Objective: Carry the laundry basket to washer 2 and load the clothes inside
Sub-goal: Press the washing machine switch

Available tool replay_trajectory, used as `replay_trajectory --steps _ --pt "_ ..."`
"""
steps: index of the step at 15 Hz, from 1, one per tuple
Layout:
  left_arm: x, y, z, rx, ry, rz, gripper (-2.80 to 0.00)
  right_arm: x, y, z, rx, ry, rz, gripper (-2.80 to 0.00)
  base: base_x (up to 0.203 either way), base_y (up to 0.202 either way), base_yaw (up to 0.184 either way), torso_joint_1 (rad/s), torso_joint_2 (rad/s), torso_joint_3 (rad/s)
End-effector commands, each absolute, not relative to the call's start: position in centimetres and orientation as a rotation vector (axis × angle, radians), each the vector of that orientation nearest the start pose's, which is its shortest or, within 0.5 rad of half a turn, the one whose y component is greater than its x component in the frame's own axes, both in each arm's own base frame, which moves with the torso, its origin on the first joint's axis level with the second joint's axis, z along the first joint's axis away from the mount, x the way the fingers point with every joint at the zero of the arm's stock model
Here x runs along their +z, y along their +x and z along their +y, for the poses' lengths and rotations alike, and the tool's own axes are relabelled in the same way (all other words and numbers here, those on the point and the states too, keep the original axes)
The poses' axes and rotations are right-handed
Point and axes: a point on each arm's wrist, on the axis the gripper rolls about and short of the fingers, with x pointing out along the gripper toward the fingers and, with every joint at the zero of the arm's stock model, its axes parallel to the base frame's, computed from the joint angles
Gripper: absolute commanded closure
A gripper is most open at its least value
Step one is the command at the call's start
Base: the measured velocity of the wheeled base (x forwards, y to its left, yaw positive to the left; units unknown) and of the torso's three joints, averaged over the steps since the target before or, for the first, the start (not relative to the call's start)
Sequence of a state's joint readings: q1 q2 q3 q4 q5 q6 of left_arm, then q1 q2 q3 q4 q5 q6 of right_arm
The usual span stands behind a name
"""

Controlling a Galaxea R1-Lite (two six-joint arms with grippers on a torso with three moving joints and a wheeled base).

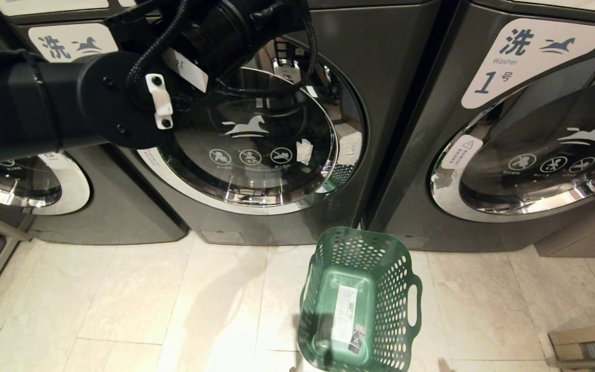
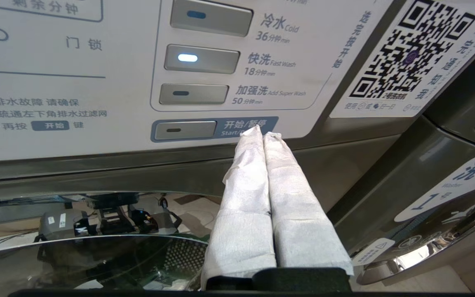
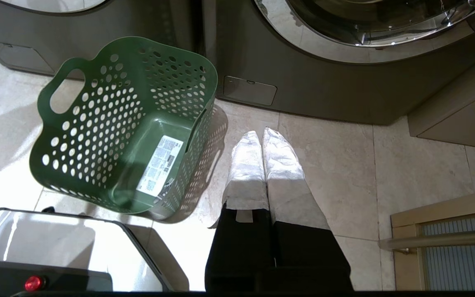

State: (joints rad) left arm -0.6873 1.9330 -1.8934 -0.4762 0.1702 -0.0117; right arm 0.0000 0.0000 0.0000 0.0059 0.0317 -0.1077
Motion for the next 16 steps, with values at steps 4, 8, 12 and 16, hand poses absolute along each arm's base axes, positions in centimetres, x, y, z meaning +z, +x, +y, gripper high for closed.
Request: replay_trajectory --steps 4,8,12,16 --pt "39.1 30.0 -23.4 -0.498 -0.194 -0.401 0.00 7.5 -2.3 0.1 0.033 -0.109 0.006 0.00 0.000 0.000 0.000 0.000 0.00 0.000" --pt "38.7 30.3 -23.6 -0.500 -0.190 -0.394 0.00 7.5 -2.3 0.1 0.033 -0.109 0.004 0.00 0.000 0.000 0.000 0.000 0.00 0.000" --pt "38.8 30.5 -23.3 -0.489 -0.188 -0.395 0.00 7.5 -2.3 0.1 0.033 -0.109 0.006 0.00 0.000 0.000 0.000 0.000 0.00 0.000" --pt "38.8 30.8 -22.8 -0.475 -0.186 -0.398 0.00 7.5 -2.3 0.1 0.033 -0.109 0.006 0.00 0.000 0.000 0.000 0.000 0.00 0.000"
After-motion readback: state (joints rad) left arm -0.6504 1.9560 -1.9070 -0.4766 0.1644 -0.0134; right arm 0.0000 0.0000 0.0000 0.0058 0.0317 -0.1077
